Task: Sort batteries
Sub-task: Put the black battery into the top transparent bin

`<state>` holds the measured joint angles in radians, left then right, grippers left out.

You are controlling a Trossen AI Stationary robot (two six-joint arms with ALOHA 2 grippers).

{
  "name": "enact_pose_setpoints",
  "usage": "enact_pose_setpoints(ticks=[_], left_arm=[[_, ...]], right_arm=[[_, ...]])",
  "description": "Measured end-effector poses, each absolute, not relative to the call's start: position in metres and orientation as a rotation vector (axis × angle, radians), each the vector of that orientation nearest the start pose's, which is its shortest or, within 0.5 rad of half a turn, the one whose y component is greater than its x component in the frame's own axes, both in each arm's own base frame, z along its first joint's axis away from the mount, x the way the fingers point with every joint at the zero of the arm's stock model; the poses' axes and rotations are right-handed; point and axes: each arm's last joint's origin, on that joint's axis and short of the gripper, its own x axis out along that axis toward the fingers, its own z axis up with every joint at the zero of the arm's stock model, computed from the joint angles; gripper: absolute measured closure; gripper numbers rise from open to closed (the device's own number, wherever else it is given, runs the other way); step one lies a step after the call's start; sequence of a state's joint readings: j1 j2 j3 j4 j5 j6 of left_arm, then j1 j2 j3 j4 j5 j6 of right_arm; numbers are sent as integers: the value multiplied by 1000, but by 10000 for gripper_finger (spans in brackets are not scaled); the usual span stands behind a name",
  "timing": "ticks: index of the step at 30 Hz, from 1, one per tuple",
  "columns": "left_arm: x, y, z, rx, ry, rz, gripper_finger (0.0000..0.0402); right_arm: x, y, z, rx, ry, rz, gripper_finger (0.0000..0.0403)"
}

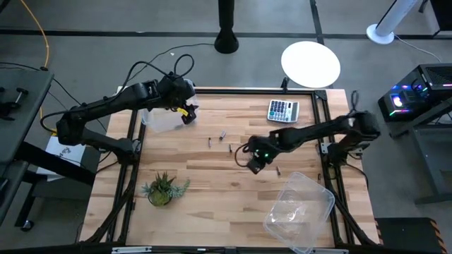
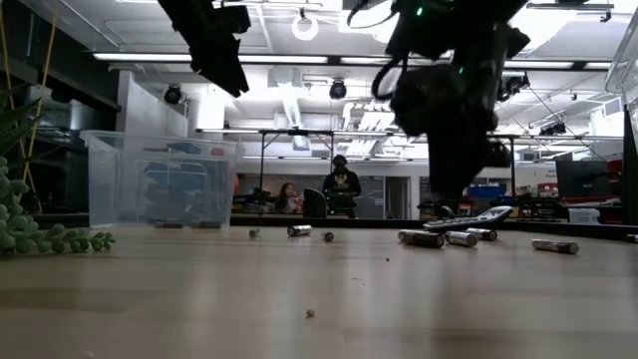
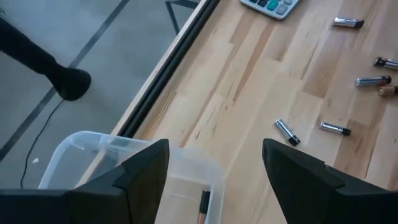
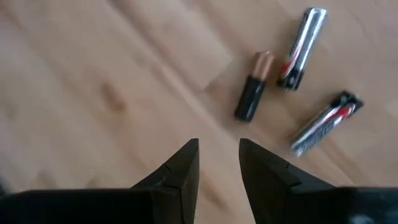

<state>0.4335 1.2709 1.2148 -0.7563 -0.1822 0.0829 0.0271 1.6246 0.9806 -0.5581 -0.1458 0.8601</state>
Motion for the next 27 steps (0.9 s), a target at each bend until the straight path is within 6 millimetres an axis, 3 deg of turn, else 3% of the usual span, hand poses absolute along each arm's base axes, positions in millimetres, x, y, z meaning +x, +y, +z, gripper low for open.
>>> enact_pose_setpoints(ticks=[8,22,27], left_arm=[[230,112,332,-25,844,545,149],[230,112,332,-31,842,547,149],[230,112,332,-31,842,548,149]], right_arm=[[309,11,147,801,1241,-494,295],[325,17,159,748,1122,-527,295],[338,20,152,691,1152,-487,295]])
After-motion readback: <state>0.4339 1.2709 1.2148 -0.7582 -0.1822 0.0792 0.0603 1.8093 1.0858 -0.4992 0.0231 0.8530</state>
